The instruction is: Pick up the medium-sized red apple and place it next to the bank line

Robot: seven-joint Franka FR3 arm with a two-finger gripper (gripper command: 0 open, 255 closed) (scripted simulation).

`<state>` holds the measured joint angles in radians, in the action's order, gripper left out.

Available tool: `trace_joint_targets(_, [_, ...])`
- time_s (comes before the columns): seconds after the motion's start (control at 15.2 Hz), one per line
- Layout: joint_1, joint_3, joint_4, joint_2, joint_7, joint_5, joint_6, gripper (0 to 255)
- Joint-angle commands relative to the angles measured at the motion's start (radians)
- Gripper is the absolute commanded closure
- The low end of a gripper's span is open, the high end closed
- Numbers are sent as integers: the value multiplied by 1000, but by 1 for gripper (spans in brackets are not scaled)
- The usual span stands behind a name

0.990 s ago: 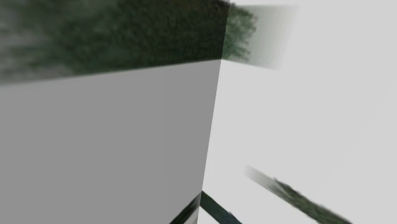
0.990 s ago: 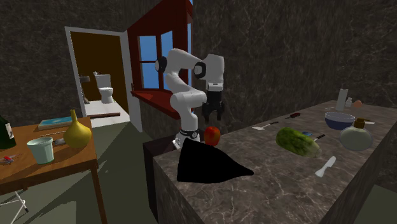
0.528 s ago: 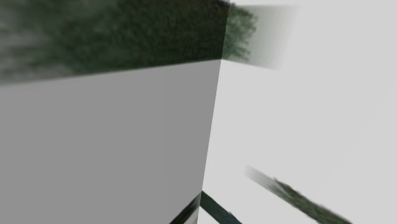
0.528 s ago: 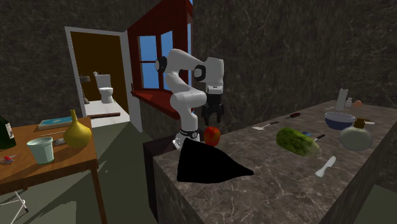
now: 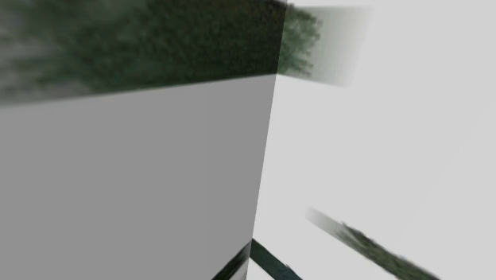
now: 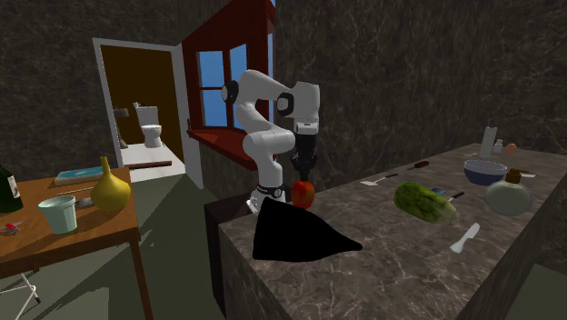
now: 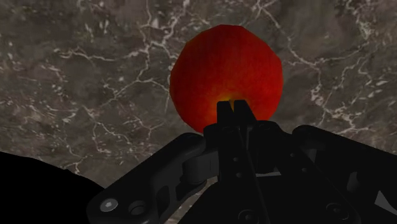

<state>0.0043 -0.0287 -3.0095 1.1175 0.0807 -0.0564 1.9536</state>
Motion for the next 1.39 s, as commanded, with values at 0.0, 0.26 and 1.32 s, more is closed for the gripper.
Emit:
trace_joint_targets(0.0, [0,0,0,0,0,0,0,255])
trace_joint_targets(0.26, [0,0,12,3,1,0,-15,255])
trace_joint_targets(1.32, [-2,2,229,-2,16,2,-227,255])
